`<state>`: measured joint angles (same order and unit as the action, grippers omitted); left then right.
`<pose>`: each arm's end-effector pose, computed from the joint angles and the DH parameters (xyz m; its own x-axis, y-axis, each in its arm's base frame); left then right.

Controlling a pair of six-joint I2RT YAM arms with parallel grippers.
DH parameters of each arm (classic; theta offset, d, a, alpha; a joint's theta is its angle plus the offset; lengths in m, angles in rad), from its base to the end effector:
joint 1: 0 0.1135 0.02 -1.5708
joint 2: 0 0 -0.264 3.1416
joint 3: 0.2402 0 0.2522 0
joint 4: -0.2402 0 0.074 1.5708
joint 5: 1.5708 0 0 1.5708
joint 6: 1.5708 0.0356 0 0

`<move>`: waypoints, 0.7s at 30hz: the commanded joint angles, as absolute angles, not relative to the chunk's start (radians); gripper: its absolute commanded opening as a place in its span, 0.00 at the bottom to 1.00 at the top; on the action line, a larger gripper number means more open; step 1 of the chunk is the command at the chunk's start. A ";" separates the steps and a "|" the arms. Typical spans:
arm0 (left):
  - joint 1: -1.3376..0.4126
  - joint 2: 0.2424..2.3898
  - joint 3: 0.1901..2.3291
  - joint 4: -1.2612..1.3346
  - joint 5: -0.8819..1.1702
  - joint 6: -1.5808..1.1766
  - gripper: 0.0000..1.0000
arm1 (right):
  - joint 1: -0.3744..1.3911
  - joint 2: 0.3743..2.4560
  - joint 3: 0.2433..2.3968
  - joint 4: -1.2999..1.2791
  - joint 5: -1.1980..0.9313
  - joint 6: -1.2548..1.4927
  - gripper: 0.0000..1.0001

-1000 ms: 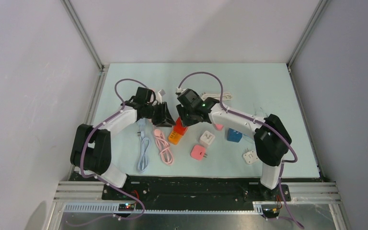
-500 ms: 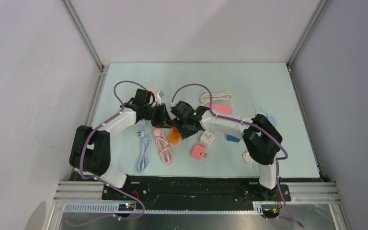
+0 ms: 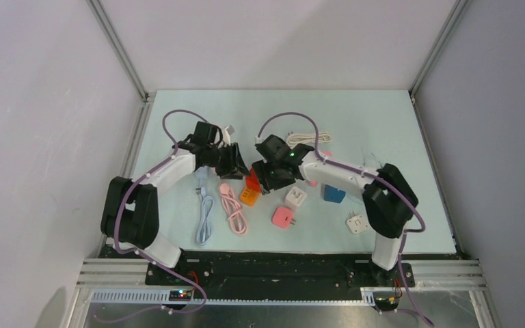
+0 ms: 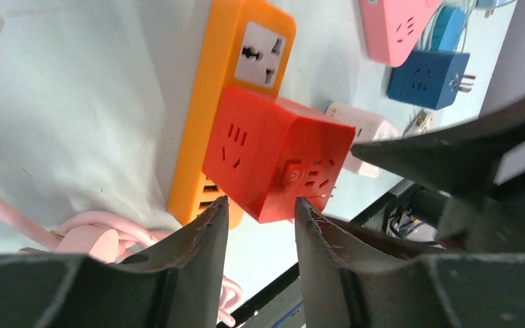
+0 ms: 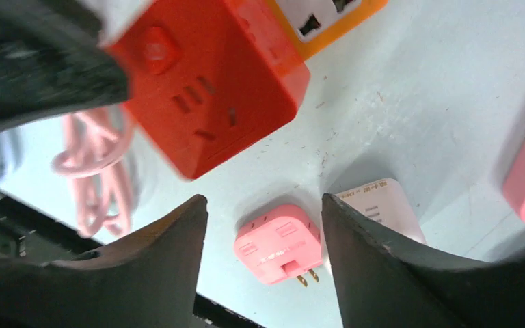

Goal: Insert the plug
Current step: Press the plug into the socket, then pick up the plug from the center of the board.

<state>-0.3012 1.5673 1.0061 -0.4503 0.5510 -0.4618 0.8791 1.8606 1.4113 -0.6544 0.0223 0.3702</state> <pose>0.2941 -0.1109 0.2095 -0.9555 -0.1007 -0.2773 0.1031 0.7667 -0.6337 0.2503 0.3010 0.2163 -0.8072 -0.4076 -0.4270 -0.5058 0.8505 0.1444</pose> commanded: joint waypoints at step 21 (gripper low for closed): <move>-0.210 1.377 1.265 -0.477 0.491 -0.402 0.95 | 0.756 1.652 1.218 -0.748 -0.063 0.157 0.89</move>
<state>-0.2283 1.4136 1.2274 -0.4812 0.5205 -0.4332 0.7498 1.6184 1.2125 -0.7738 -0.0158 0.2420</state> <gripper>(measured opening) 0.872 0.897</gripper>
